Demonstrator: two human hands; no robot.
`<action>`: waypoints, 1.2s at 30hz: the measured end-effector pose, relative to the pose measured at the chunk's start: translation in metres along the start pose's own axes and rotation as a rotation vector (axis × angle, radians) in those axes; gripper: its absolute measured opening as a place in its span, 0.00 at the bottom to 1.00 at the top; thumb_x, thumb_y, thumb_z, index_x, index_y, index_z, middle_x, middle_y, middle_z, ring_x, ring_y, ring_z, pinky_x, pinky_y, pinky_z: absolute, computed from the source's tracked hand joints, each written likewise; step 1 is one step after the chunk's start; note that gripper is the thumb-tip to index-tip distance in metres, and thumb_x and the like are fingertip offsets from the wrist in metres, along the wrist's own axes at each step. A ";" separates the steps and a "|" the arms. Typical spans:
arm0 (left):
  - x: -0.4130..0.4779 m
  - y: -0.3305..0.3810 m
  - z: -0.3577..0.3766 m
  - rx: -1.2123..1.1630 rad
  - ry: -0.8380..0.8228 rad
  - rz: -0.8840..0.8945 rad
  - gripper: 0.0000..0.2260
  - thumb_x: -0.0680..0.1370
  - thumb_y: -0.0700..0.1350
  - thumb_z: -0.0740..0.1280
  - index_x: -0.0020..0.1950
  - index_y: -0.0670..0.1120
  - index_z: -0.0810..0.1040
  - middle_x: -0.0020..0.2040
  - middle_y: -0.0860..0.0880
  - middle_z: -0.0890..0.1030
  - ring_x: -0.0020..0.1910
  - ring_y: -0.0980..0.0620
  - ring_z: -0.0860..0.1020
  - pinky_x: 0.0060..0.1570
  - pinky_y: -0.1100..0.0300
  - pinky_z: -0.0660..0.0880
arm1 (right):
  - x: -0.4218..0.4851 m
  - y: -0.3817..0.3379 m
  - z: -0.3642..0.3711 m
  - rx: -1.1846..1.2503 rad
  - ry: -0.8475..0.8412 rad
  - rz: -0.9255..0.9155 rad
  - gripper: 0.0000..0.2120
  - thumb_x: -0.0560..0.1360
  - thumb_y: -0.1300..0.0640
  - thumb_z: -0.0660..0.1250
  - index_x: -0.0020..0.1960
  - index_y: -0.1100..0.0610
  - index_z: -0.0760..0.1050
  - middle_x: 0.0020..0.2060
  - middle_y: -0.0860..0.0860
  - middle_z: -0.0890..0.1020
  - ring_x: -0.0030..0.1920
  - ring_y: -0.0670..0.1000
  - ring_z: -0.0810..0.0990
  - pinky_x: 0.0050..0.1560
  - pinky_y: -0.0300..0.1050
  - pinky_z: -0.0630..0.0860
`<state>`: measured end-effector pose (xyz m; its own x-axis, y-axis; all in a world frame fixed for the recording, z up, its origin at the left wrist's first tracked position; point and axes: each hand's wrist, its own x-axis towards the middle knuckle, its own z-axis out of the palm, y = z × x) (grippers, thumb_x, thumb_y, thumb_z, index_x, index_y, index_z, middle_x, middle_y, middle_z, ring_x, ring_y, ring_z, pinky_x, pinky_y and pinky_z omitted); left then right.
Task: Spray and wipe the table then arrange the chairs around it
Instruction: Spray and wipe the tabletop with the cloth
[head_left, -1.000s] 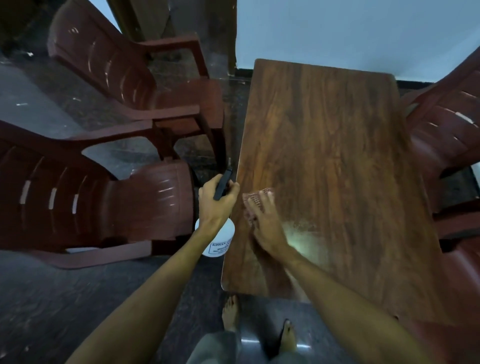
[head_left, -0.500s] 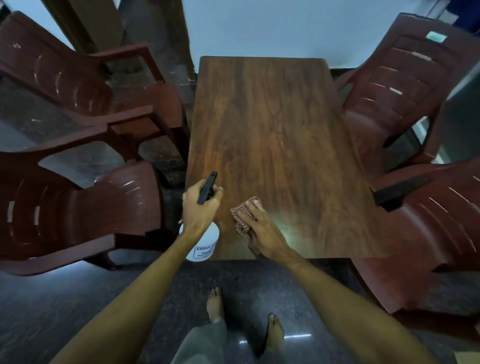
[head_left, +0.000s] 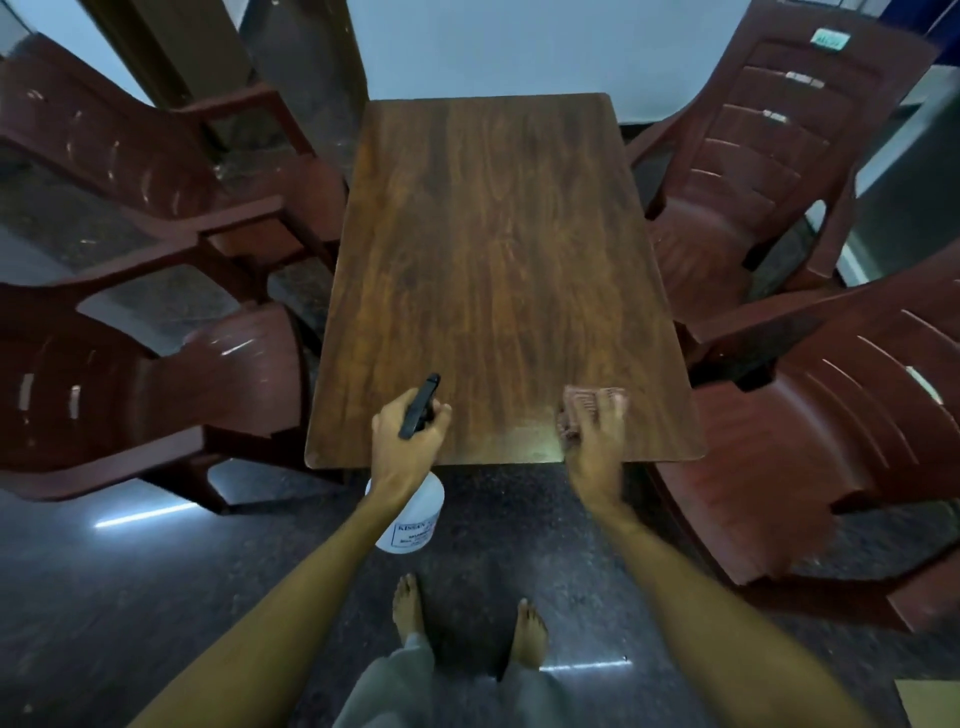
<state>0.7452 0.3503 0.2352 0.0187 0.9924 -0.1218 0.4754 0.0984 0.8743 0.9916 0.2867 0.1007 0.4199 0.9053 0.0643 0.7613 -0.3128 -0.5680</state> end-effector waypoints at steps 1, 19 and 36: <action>-0.003 -0.002 -0.007 0.001 0.018 -0.018 0.08 0.80 0.42 0.73 0.42 0.43 0.79 0.33 0.43 0.80 0.29 0.51 0.76 0.33 0.40 0.80 | -0.009 -0.022 0.018 0.036 -0.055 -0.065 0.34 0.71 0.69 0.70 0.75 0.53 0.69 0.77 0.60 0.62 0.79 0.64 0.54 0.78 0.59 0.55; -0.010 -0.125 -0.159 -0.033 0.110 -0.109 0.10 0.80 0.41 0.70 0.39 0.46 0.77 0.31 0.39 0.78 0.28 0.46 0.73 0.29 0.40 0.75 | -0.056 -0.249 0.165 0.057 -0.324 -0.517 0.31 0.72 0.74 0.65 0.73 0.56 0.72 0.77 0.61 0.63 0.79 0.63 0.53 0.78 0.62 0.55; -0.034 -0.068 -0.026 -0.076 -0.099 -0.002 0.09 0.79 0.42 0.72 0.40 0.47 0.78 0.31 0.42 0.79 0.27 0.46 0.74 0.32 0.42 0.77 | -0.027 -0.055 0.013 0.074 -0.189 -0.134 0.24 0.74 0.65 0.70 0.70 0.58 0.76 0.76 0.58 0.66 0.79 0.59 0.56 0.75 0.59 0.64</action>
<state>0.6891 0.3114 0.1920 0.1066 0.9804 -0.1659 0.4079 0.1091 0.9065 0.9317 0.2828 0.1199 0.2121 0.9772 -0.0076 0.7627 -0.1704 -0.6239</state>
